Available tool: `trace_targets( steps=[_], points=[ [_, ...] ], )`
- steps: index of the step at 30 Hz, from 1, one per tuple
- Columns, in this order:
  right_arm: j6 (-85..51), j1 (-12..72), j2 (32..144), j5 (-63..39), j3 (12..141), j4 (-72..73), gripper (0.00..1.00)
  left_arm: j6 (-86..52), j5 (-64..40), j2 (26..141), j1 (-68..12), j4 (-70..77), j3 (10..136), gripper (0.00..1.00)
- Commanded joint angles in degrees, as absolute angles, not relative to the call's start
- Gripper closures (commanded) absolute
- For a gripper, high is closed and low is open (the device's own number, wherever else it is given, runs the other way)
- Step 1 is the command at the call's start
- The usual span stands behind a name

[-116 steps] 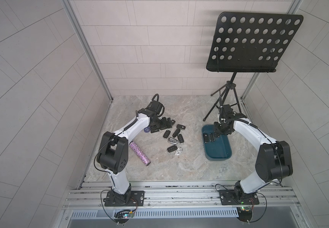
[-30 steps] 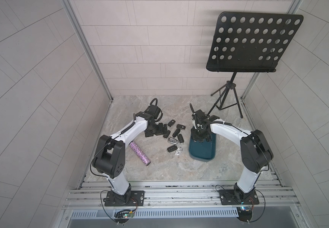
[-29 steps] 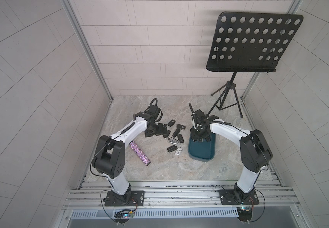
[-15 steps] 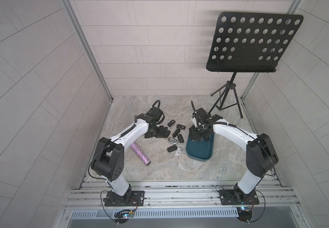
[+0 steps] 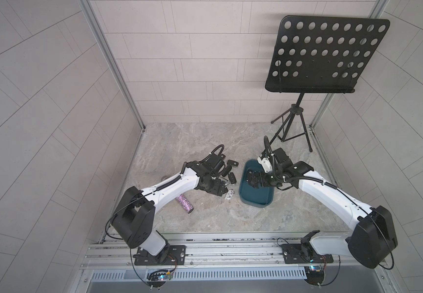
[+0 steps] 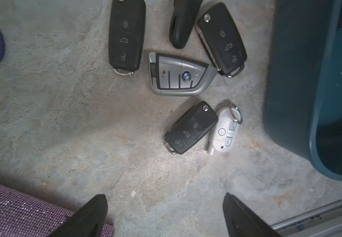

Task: Place the car key into the storage box
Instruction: Pick up the car key from the center of the board.

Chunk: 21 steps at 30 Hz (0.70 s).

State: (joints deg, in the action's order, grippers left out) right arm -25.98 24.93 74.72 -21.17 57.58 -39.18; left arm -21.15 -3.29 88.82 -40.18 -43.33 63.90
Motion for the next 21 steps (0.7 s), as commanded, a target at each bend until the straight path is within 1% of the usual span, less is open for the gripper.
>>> trace_targets(
  steps=[1, 4, 13, 18, 21],
  points=[
    [-27.17, 23.92, 72.99, -25.80, 56.27, -39.37, 0.00, -17.75, -1.12, 89.48, -41.73, -43.64, 63.26, 0.07],
    [-27.26, 23.24, 73.03, -27.71, 55.78, -39.29, 0.00, -15.81, -0.10, 91.08, -42.79, -43.11, 63.37, 0.13],
    [-27.77, 22.57, 73.65, -28.38, 56.07, -39.33, 0.01, -7.13, 0.97, 97.18, -42.80, -42.20, 66.32, 0.19],
    [-28.04, 22.18, 73.17, -28.12, 55.76, -39.40, 0.00, -5.54, 0.49, 100.46, -42.80, -41.37, 67.92, 0.23],
    [-28.12, 21.82, 72.81, -28.04, 55.50, -39.64, 0.00, -5.23, 0.32, 102.05, -42.82, -40.42, 68.54, 0.28]
  ],
)
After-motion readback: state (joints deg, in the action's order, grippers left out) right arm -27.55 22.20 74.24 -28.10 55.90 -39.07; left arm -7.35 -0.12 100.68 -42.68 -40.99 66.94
